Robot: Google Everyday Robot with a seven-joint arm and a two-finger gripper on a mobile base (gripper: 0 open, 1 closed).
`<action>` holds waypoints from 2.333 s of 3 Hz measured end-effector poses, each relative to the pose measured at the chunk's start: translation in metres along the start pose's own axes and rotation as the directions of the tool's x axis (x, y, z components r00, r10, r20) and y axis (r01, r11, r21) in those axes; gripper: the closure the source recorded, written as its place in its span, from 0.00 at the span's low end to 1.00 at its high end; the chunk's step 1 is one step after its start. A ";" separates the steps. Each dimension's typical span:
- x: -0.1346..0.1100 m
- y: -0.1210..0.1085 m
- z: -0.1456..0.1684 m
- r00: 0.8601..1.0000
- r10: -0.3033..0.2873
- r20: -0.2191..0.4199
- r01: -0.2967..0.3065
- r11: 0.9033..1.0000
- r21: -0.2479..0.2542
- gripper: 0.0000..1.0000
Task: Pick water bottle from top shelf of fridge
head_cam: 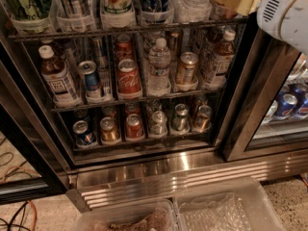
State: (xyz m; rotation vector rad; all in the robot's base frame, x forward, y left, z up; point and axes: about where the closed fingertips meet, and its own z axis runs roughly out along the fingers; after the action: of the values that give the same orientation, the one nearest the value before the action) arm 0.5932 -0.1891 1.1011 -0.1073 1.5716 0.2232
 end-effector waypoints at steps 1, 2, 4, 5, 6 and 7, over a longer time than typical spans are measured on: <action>0.006 0.020 -0.003 1.000 -0.008 0.025 0.009 0.999 -0.037 0.00; 0.018 0.048 -0.010 0.999 -0.002 0.046 0.005 0.997 -0.082 0.00; 0.042 0.090 -0.009 0.997 0.011 0.071 0.000 0.988 -0.153 0.00; 0.054 0.105 -0.002 0.997 0.003 0.083 0.012 0.983 -0.183 0.00; 0.063 0.113 0.004 0.995 -0.019 0.099 0.039 0.980 -0.195 0.17; 0.067 0.117 0.009 0.993 -0.041 0.114 0.064 0.977 -0.202 0.16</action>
Offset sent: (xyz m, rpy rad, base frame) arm -0.0358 0.0867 -0.0380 0.0208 -0.0754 0.1204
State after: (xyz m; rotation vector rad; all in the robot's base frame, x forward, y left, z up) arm 0.5761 -0.0679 1.0431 -0.2934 1.4322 0.3441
